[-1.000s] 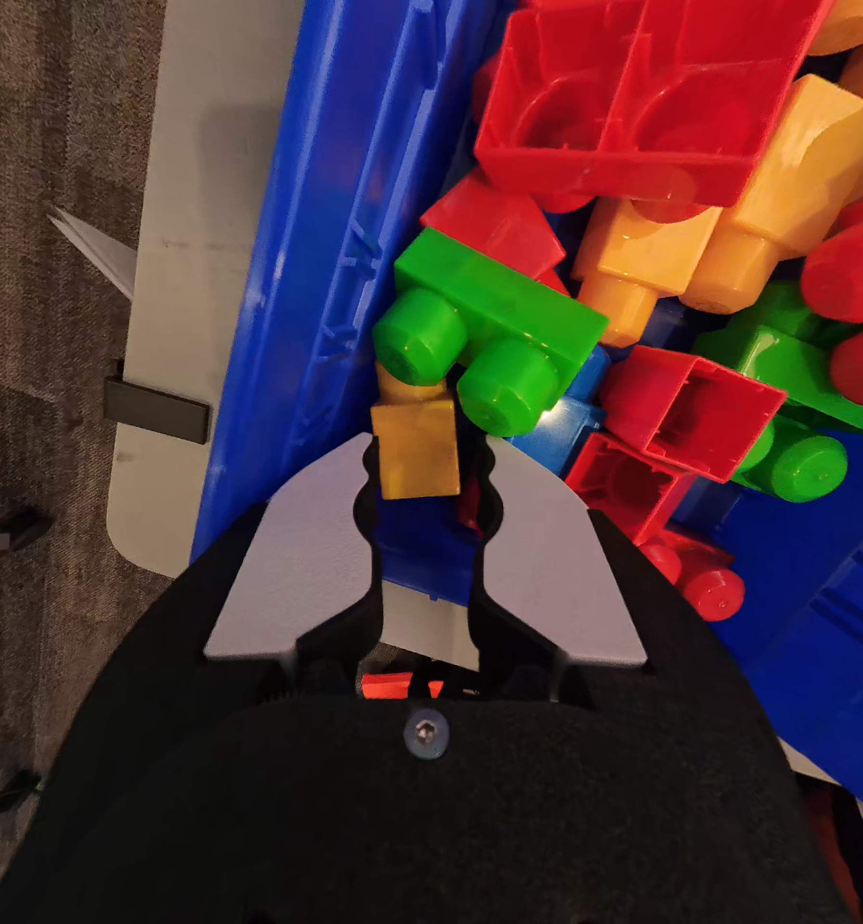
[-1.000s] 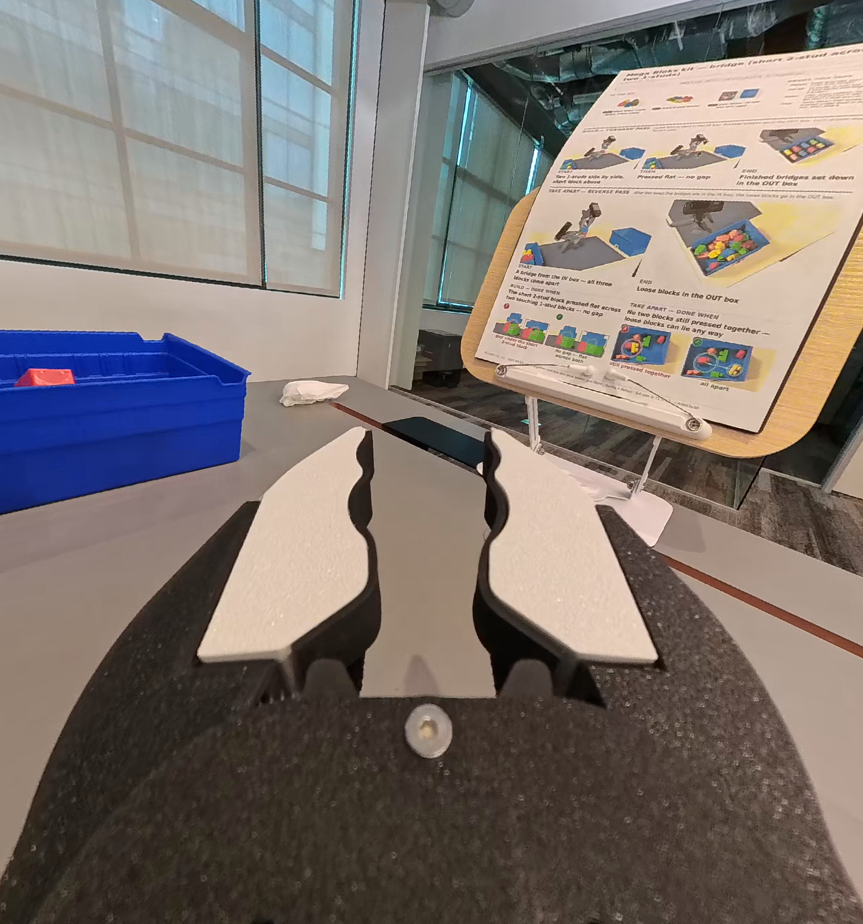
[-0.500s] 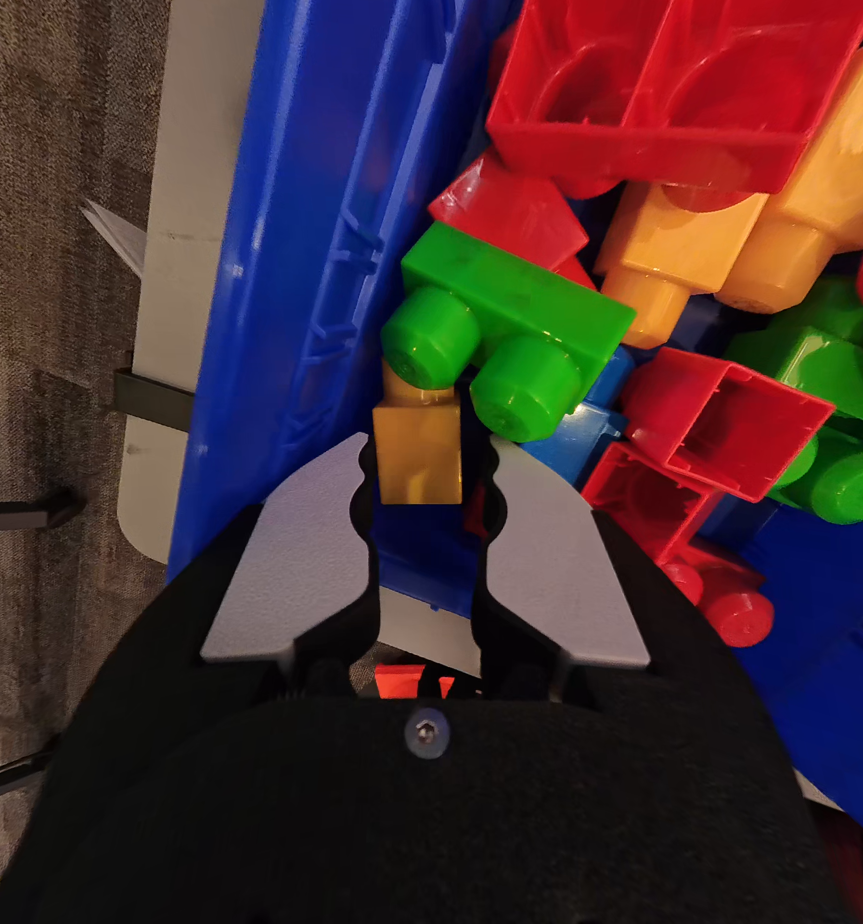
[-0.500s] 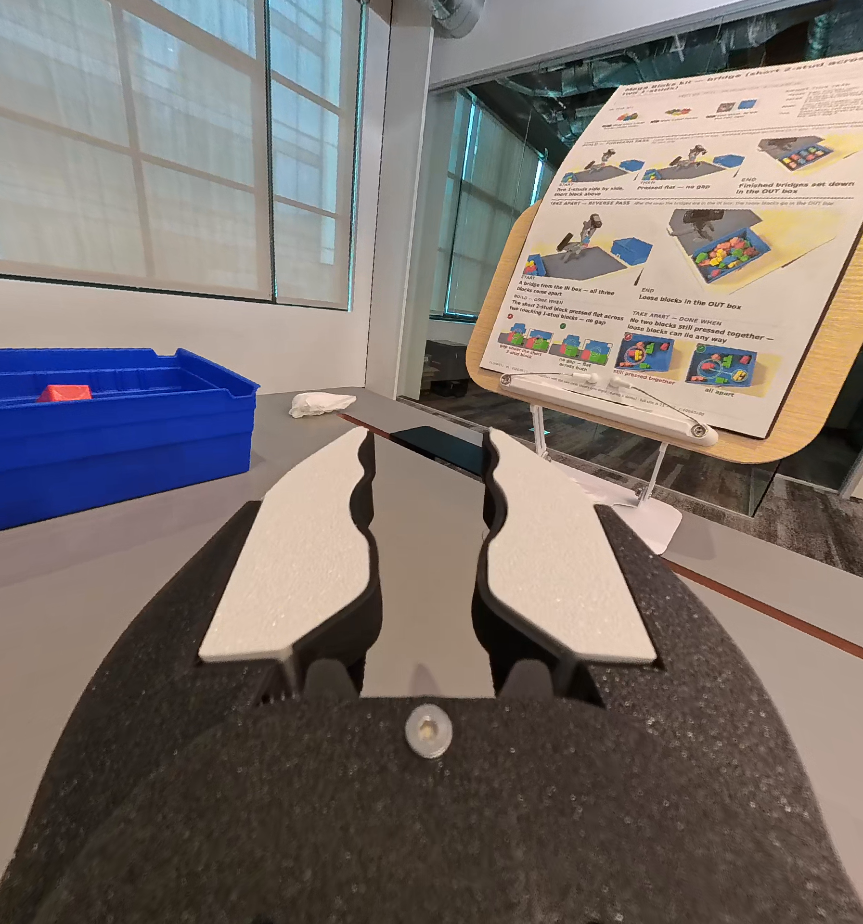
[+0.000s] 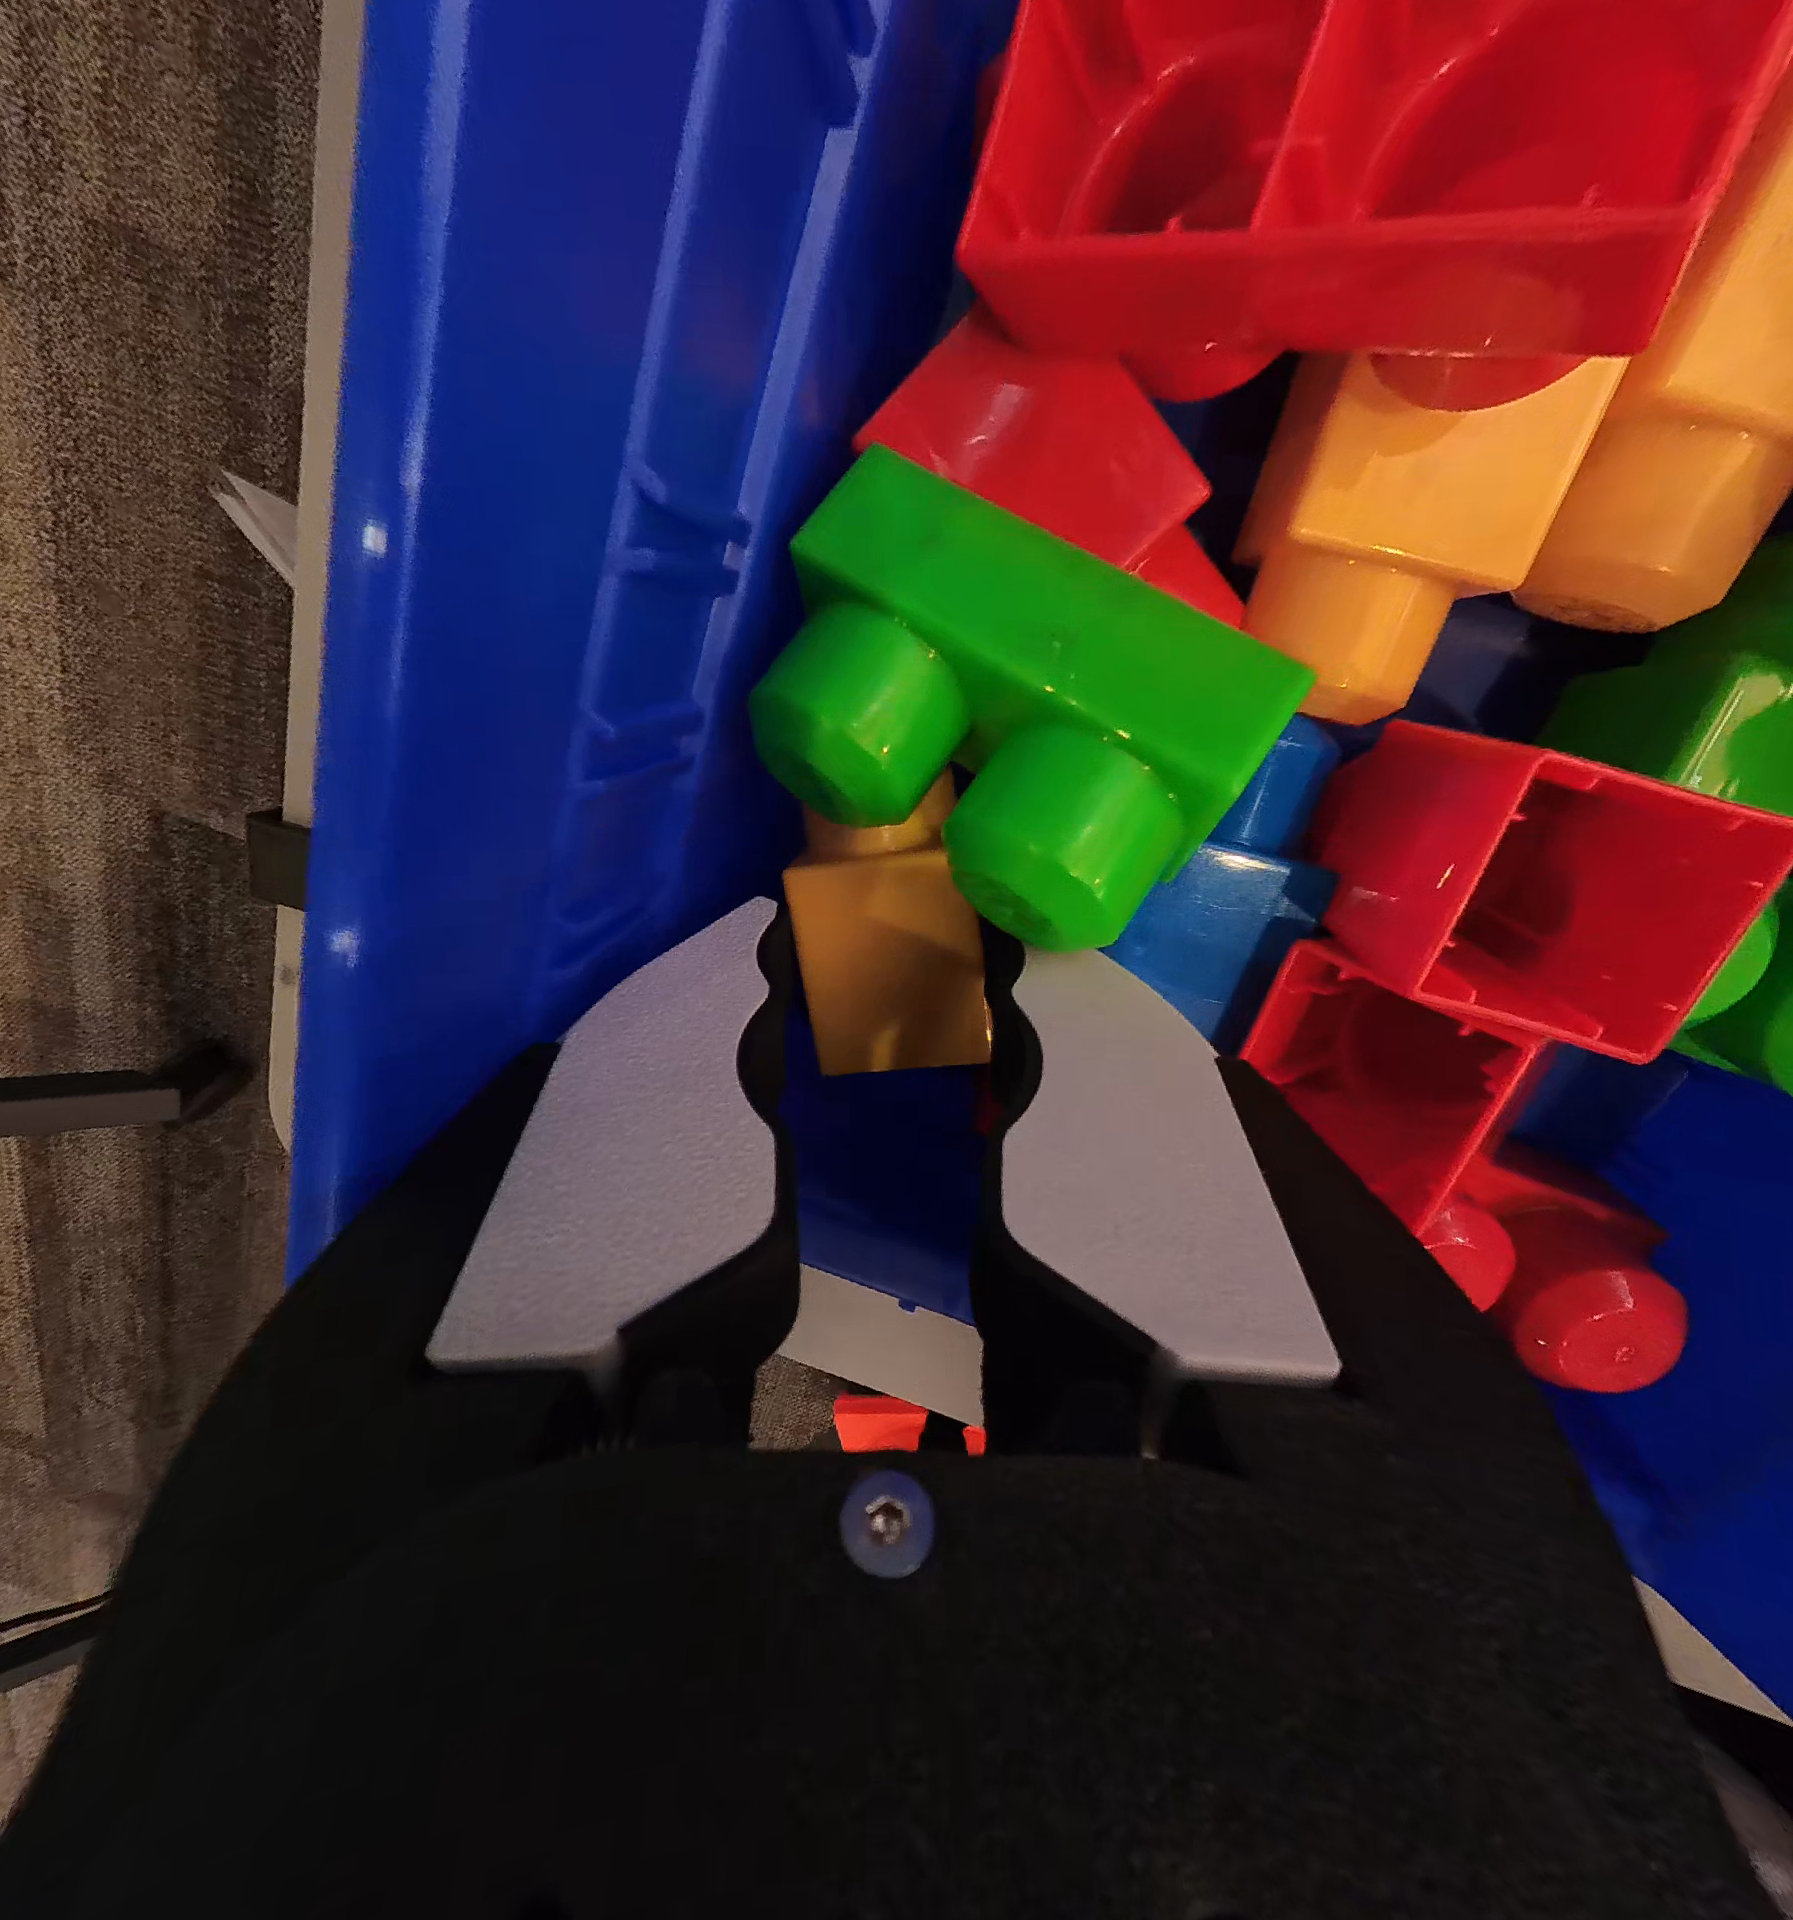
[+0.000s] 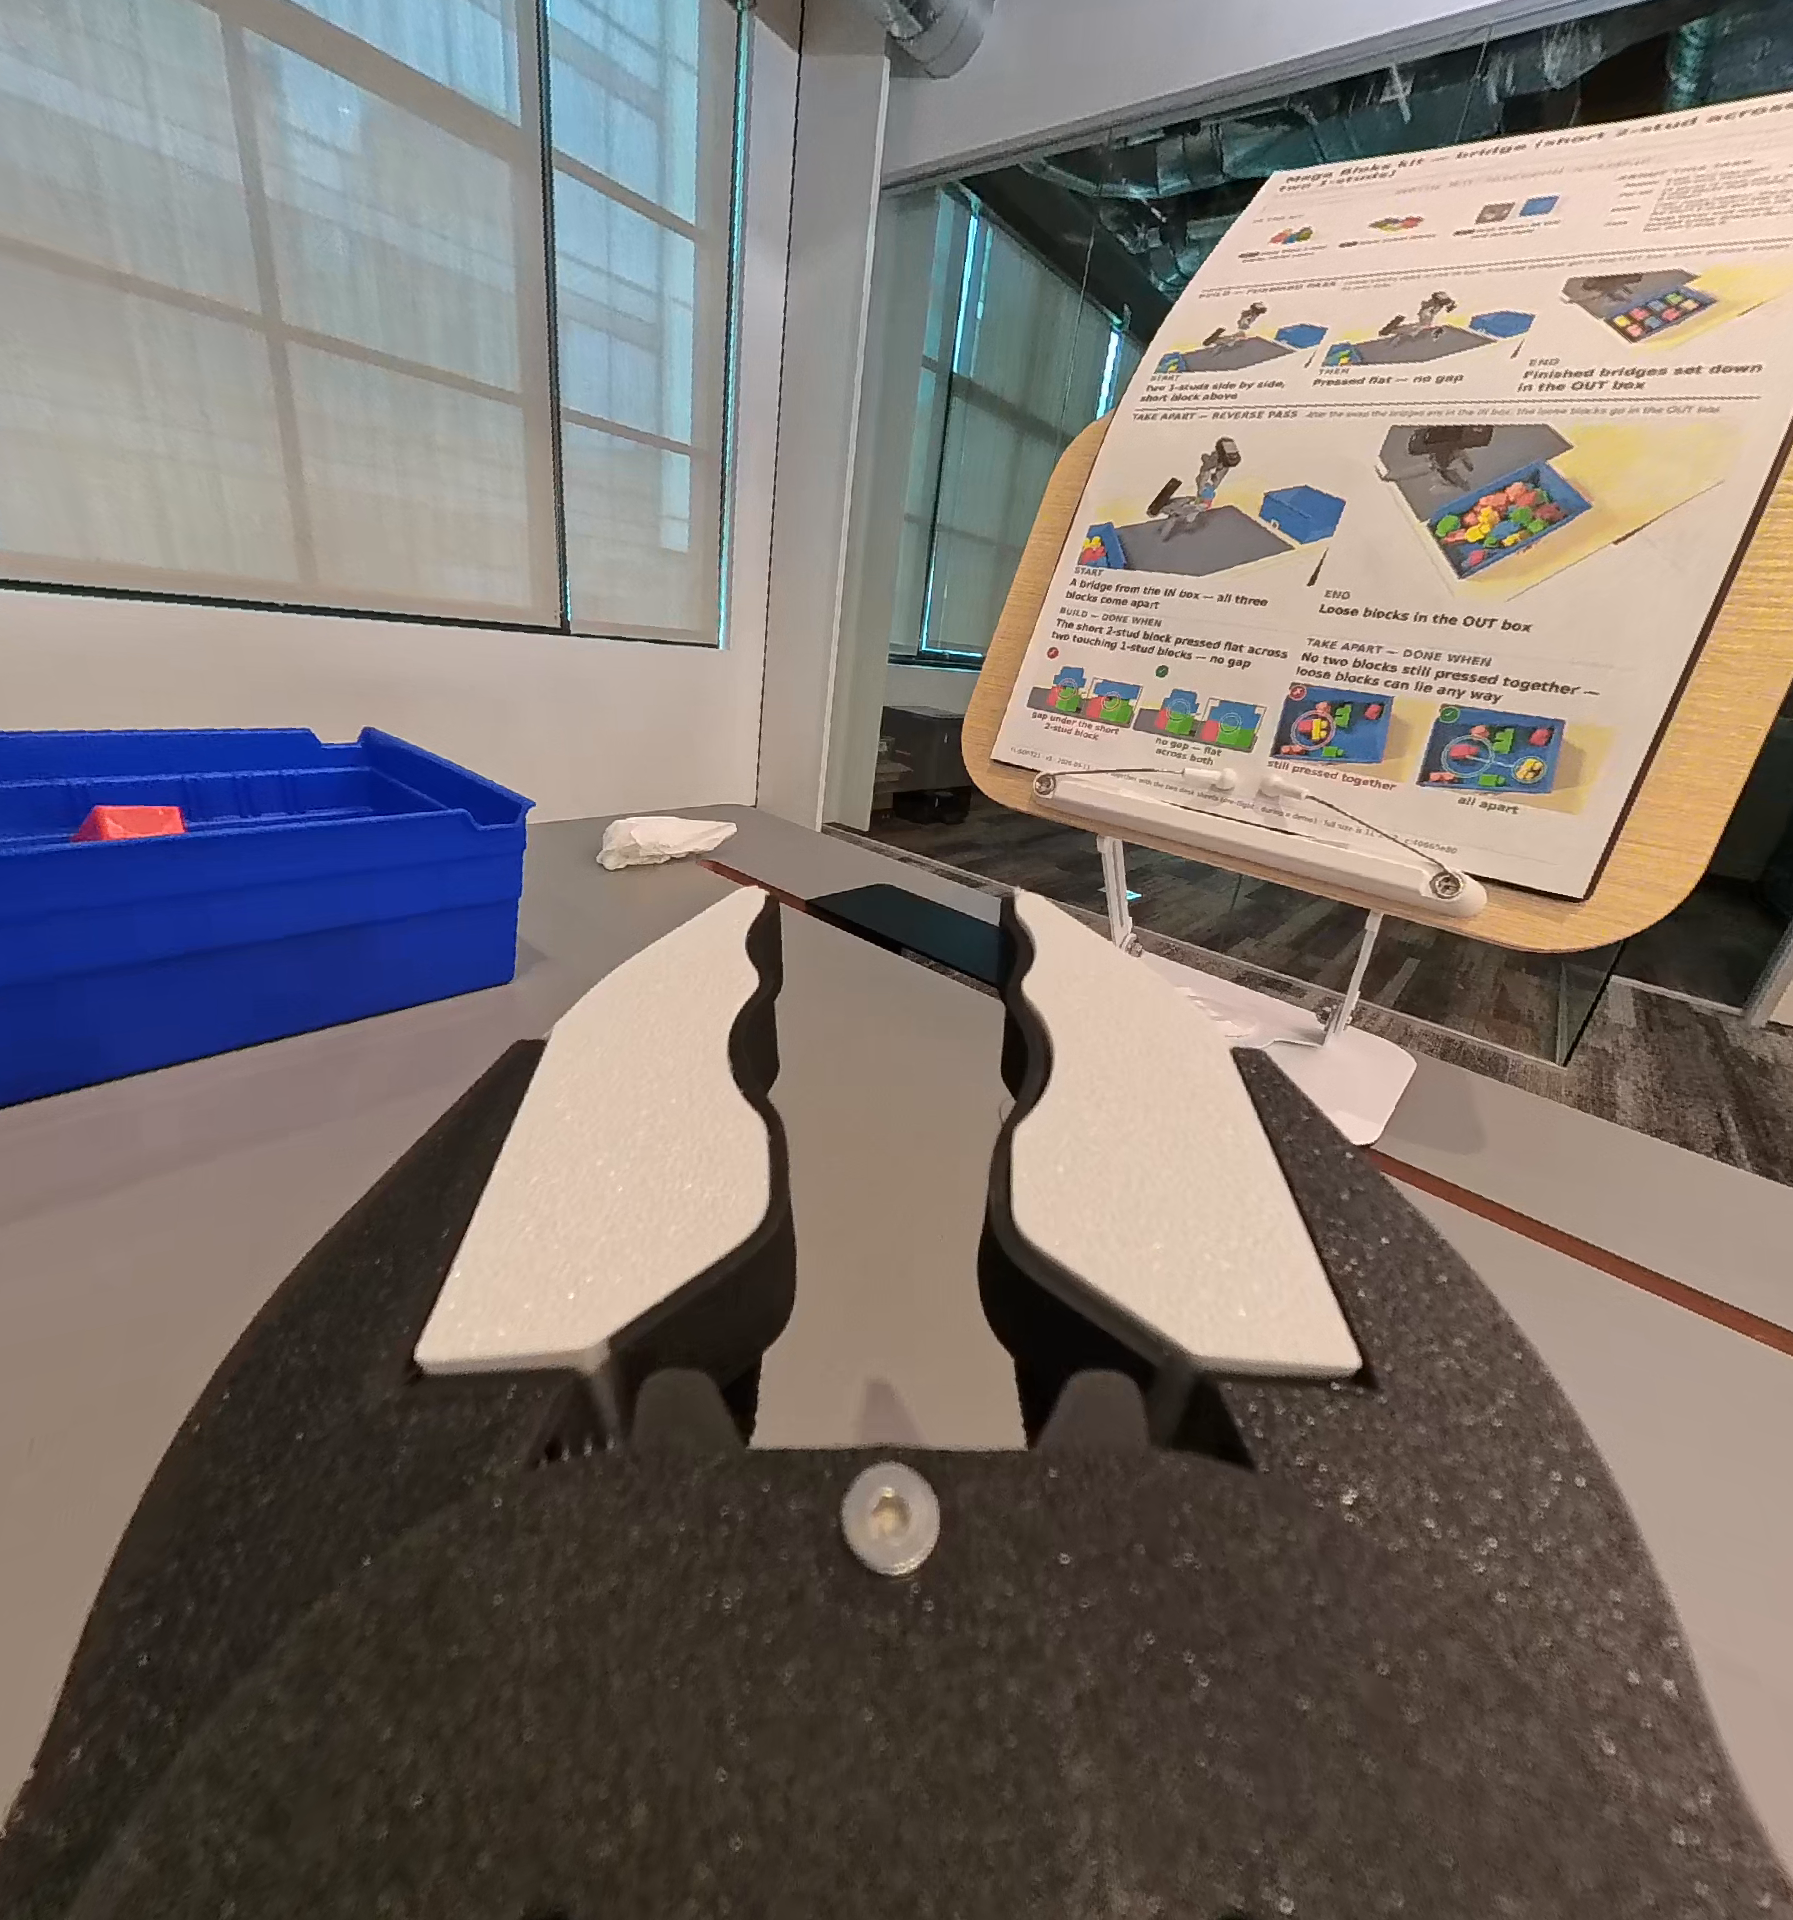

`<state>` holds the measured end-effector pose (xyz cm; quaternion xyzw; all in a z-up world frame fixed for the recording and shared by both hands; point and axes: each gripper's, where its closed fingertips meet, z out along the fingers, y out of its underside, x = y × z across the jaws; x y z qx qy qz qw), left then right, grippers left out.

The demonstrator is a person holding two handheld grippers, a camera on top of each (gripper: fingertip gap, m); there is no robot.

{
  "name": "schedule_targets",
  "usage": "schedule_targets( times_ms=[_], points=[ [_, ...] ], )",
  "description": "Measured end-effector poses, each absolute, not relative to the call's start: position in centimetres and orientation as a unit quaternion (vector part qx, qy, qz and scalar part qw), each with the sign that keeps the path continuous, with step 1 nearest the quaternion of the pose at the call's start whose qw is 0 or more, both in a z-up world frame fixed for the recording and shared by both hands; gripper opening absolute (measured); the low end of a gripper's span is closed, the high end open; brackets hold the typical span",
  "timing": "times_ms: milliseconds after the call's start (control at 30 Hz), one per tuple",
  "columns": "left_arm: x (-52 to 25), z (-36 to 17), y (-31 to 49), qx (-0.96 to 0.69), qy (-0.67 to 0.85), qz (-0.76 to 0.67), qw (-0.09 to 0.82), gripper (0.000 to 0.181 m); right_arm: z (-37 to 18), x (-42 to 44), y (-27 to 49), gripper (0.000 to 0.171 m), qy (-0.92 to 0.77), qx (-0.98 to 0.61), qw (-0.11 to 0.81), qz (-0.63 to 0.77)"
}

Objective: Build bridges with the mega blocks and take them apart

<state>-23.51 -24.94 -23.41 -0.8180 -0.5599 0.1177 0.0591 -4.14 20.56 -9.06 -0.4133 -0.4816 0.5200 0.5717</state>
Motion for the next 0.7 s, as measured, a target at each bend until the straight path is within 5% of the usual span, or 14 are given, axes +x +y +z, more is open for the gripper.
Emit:
schedule_targets(
  times_ms=[700],
  points=[
    [-24.1,-14.7,-23.3,-0.825,-0.519,0.145,0.169,0.035,-9.5,-4.2,20.8,0.039,-0.483,-0.417,0.572,0.516]
  ],
)
